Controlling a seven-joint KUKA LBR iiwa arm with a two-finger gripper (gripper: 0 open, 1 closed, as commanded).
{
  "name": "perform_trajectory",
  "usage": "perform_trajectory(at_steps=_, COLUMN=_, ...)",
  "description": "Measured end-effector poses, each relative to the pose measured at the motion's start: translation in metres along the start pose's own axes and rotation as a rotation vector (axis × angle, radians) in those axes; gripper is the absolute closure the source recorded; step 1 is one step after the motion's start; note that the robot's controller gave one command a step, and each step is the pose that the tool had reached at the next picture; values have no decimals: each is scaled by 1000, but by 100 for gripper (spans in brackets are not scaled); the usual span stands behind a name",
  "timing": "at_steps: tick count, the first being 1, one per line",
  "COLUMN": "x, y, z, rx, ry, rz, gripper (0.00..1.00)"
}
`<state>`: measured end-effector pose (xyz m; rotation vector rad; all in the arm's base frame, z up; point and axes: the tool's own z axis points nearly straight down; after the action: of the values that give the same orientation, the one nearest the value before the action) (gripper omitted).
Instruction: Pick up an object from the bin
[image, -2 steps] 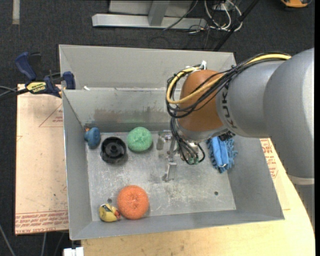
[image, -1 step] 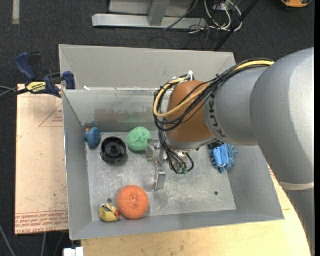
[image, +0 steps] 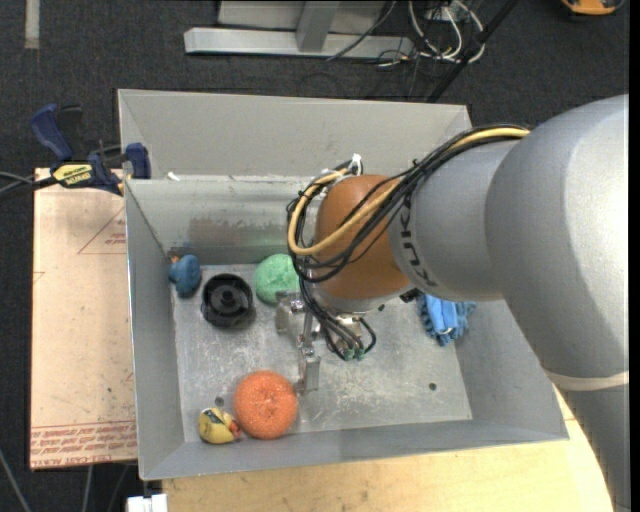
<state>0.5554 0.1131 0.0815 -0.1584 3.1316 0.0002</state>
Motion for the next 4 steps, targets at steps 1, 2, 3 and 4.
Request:
perform_trajectory(at_steps=1, x=23, y=13, z=4, rx=-3, ry=-2, rz=108, gripper=0)
perform_trajectory(at_steps=2, x=33, y=28, z=7, rx=-1, ry=0, rz=-117, gripper=0)
perform_trajectory(at_steps=3, x=43, y=65, z=7, rx=-2, ry=-2, rz=-312, gripper=0)
perform_trajectory(at_steps=4, x=48, y=83, z=10, rx=-2, ry=-1, rz=-499, gripper=100)
